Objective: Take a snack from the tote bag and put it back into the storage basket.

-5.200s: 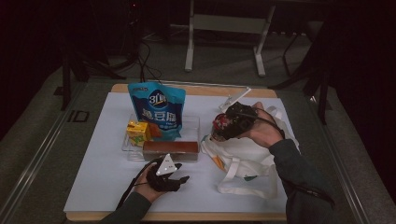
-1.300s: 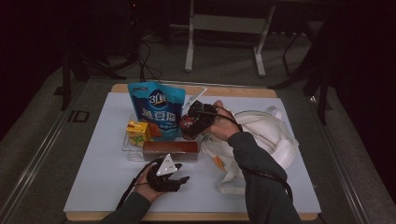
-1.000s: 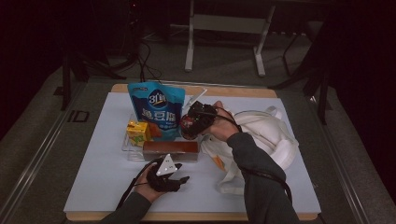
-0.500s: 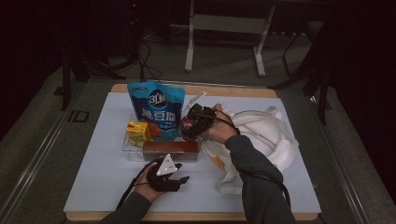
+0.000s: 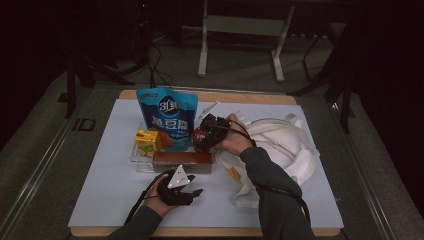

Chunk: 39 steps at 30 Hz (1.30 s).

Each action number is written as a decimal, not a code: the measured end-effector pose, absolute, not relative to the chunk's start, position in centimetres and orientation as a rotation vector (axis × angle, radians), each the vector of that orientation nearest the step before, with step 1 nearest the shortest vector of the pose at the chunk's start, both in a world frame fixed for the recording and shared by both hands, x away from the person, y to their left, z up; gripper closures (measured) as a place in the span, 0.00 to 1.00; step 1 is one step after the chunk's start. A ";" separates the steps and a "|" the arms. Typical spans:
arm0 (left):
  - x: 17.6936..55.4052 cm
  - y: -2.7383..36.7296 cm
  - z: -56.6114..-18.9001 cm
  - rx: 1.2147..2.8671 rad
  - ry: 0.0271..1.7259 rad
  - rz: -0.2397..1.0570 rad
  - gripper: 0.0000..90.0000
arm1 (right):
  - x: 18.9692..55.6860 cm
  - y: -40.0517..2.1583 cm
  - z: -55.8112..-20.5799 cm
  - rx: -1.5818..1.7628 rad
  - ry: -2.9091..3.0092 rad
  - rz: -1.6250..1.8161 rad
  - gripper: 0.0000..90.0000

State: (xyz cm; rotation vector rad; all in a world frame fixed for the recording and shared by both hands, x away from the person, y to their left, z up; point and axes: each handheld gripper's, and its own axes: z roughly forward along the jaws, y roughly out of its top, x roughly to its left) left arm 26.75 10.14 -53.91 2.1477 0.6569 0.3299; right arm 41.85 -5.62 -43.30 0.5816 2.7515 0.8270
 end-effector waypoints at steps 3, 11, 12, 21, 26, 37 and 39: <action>26.8 10.1 -53.9 2.148 0.656 0.330 0.49 | 41.9 -5.7 -43.4 0.577 2.758 0.827 0.28; 26.8 10.1 -53.9 2.147 0.656 0.330 0.49 | 41.9 -5.1 -44.0 0.564 2.768 0.760 0.28; 26.8 10.1 -53.9 2.147 0.656 0.330 0.49 | 41.9 -5.1 -44.1 0.568 2.769 0.759 0.28; 26.8 10.1 -53.9 2.152 0.653 0.333 0.49 | 41.8 -5.1 -44.5 0.557 2.759 0.758 0.28; 26.8 10.1 -53.9 2.151 0.652 0.332 0.49 | 42.1 -5.2 -44.6 0.602 2.782 0.781 0.21; 26.8 10.1 -53.9 2.149 0.655 0.331 0.49 | 42.0 -6.3 -44.0 0.580 2.774 0.794 0.20; 26.8 10.1 -53.9 2.151 0.654 0.330 0.49 | 41.9 -6.6 -43.9 0.579 2.773 0.789 0.20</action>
